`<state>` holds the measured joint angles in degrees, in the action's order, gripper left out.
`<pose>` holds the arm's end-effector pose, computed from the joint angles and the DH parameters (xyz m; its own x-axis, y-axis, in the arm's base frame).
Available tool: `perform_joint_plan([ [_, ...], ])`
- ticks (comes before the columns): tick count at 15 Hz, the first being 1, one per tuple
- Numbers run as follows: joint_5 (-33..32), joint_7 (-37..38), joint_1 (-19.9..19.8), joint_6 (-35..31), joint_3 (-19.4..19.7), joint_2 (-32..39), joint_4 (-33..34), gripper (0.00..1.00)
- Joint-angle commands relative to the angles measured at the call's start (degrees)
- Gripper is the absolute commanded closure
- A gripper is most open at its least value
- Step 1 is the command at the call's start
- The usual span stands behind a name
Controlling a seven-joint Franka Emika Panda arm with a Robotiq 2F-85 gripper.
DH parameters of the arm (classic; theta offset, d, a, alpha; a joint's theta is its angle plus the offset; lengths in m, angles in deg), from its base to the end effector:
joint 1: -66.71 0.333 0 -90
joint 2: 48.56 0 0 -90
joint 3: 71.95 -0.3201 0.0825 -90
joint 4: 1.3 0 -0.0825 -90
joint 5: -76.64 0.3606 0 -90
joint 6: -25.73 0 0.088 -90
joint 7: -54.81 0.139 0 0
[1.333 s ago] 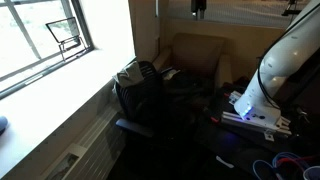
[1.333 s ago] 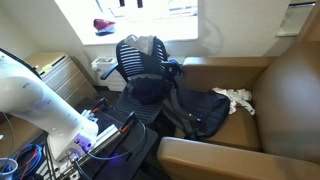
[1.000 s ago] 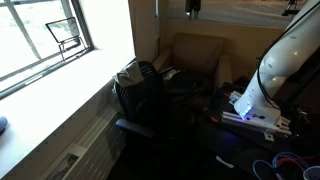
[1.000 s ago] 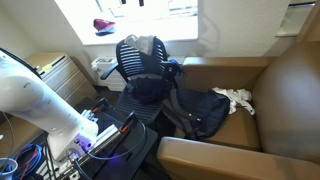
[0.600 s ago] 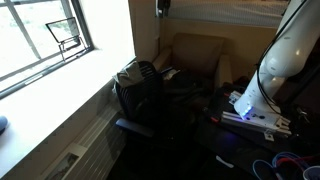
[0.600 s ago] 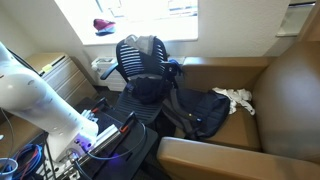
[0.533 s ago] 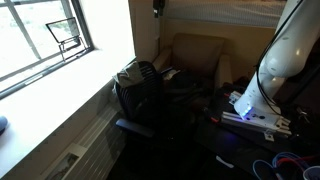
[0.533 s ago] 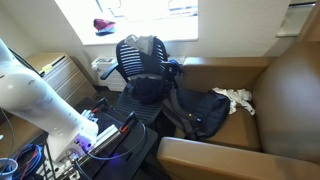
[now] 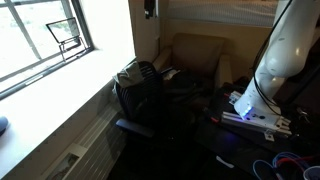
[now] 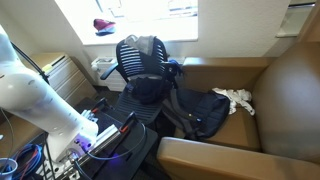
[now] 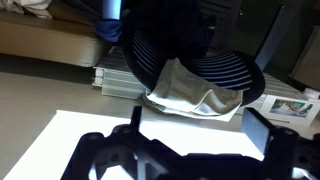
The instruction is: Move the clothes on the black chair to the brown chair and then move the bag from the brown chair to the black
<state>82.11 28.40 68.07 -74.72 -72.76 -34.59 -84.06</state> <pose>0.6212 0.0341 0.5310 0.8820 0.4603 0.1010 0.4672 -0.8822 -0.0594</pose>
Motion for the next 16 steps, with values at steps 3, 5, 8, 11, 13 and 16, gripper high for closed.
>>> perform_joint_plan([
  [3,-4.8,0.6,3.2,4.8,-4.3,12.3,7.3,0.00],
  [5,-11.0,2.5,6.4,4.9,-5.1,18.4,12.0,0.00],
  [8,-17.1,4.5,10.0,7.8,-4.6,26.8,20.5,0.00],
  [11,-17.4,5.2,10.4,8.1,-5.3,26.1,17.9,0.00],
  [13,-17.7,5.0,11.0,11.3,-4.7,29.0,21.7,0.00],
  [16,-13.2,-0.4,8.2,7.5,-7.4,31.6,22.4,0.00],
])
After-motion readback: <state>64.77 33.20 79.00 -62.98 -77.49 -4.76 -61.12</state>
